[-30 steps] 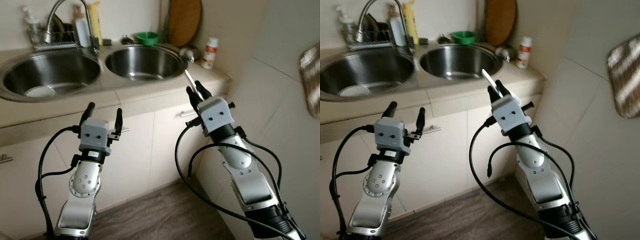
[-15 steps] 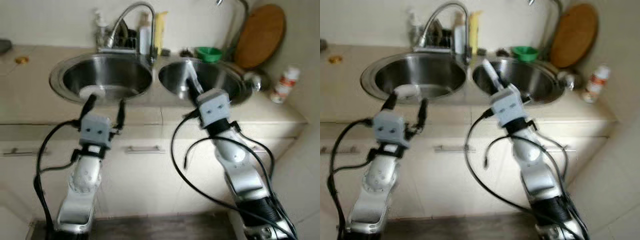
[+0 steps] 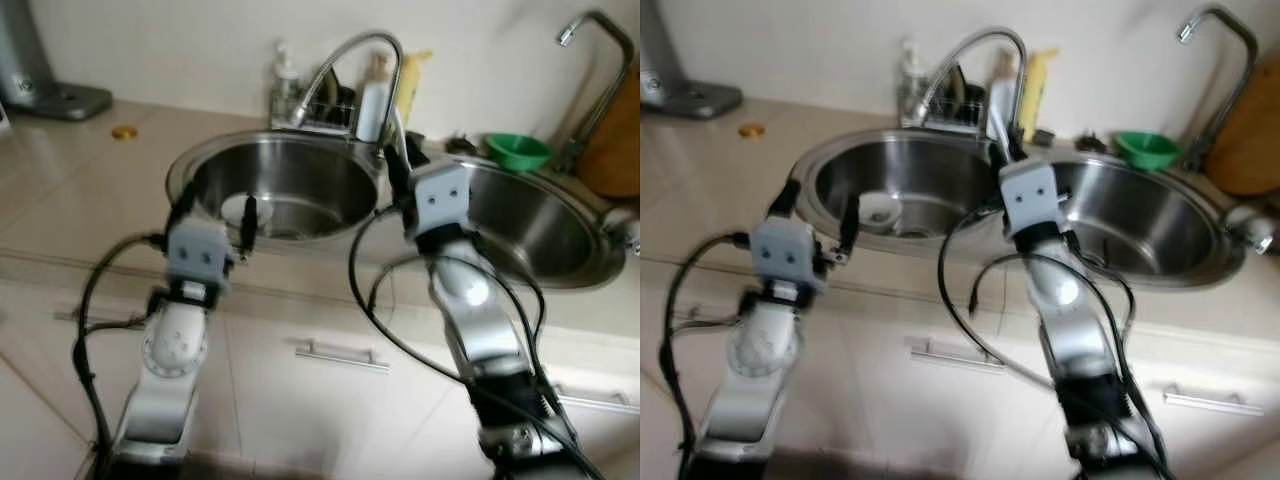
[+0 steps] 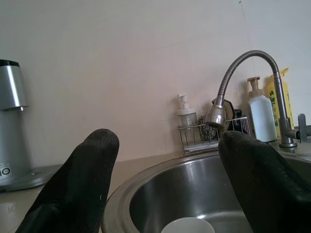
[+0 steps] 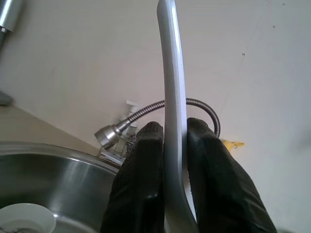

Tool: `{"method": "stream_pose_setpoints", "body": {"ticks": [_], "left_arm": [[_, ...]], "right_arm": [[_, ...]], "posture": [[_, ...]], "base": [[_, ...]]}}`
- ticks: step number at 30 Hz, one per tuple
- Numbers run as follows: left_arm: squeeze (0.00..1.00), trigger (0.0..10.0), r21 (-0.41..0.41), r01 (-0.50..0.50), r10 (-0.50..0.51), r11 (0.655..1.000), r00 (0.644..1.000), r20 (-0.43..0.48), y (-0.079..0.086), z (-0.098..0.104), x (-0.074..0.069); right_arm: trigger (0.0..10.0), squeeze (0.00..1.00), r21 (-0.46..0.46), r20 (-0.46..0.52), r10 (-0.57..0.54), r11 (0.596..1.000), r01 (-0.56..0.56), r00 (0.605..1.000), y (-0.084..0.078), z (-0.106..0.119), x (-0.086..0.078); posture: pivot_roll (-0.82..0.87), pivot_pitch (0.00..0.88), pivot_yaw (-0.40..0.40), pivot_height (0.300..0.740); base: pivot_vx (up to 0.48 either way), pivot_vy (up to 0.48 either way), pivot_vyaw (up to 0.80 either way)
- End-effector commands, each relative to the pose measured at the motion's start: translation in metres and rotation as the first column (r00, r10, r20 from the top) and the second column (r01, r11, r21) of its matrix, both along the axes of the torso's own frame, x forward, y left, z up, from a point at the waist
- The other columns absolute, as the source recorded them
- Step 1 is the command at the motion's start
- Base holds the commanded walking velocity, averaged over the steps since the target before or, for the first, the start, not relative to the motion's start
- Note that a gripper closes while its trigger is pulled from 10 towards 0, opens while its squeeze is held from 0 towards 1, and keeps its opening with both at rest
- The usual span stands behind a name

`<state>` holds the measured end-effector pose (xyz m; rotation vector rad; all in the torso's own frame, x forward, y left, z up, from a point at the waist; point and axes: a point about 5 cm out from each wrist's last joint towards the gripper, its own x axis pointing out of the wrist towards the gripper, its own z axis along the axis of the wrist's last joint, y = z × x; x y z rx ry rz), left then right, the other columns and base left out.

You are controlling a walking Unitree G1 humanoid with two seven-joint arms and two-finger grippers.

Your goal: Kitchen organization

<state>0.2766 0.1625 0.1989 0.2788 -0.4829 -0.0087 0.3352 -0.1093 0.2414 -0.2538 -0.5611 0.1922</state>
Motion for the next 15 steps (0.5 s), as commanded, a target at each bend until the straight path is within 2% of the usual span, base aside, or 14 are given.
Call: {"method": "stream_pose_setpoints", "body": {"ticks": [1,4,6,7,8,9,12,15], "left_arm": [[0.00,10.0,-0.002,0.029,-0.029,1.000,1.000,0.004,-0.009,0.002,0.000],[0.00,10.0,-0.003,0.036,-0.036,0.999,0.999,0.000,-0.010,0.002,0.000],[0.00,10.0,-0.003,0.046,-0.046,0.999,0.999,-0.001,-0.011,0.002,-0.001],[0.00,10.0,-0.003,0.046,-0.046,0.999,0.999,-0.001,-0.011,0.002,-0.001],[0.00,10.0,-0.002,0.050,-0.050,0.999,0.999,0.004,-0.012,0.002,-0.002],[0.00,10.0,-0.001,0.051,-0.051,0.999,0.999,0.004,-0.012,0.002,-0.002],[0.00,10.0,0.000,0.060,-0.060,0.998,0.998,0.001,-0.014,0.001,-0.002],[0.00,10.0,0.003,0.063,-0.062,0.998,0.998,-0.003,-0.015,0.001,-0.001]], "right_arm": [[10.0,0.00,0.021,-0.023,-0.060,0.998,0.060,0.998,-0.015,0.000,0.005],[10.0,0.00,0.025,-0.140,-0.155,0.987,0.161,0.978,-0.028,-0.013,0.019],[10.0,0.00,0.061,-0.269,-0.206,0.971,0.231,0.941,-0.041,-0.026,0.029],[10.0,0.00,0.061,-0.269,-0.206,0.971,0.231,0.941,-0.041,-0.026,0.029],[10.0,0.00,0.111,-0.333,-0.206,0.960,0.255,0.920,-0.047,-0.031,0.034],[10.0,0.00,0.132,-0.356,-0.203,0.955,0.264,0.912,-0.049,-0.032,0.037],[10.0,0.00,0.139,-0.436,-0.213,0.944,0.300,0.874,-0.058,-0.039,0.046],[10.0,0.00,0.138,-0.472,-0.262,0.921,0.364,0.842,-0.072,-0.042,0.051]], "posture": [[0.07,0.000,-0.072,0.740],[0.08,0.000,-0.075,0.740],[0.08,0.000,-0.075,0.740],[0.08,0.000,-0.075,0.740],[0.08,0.000,-0.075,0.740],[0.08,0.000,-0.074,0.740],[0.08,0.000,-0.074,0.740],[0.08,0.000,-0.075,0.740]], "base": [[0.319,0.000,0.00],[0.281,0.000,0.00],[0.000,0.000,0.00],[0.000,0.000,0.00],[0.000,0.000,0.00],[0.000,0.000,0.00],[0.000,0.000,0.00],[0.000,0.000,0.00]]}}
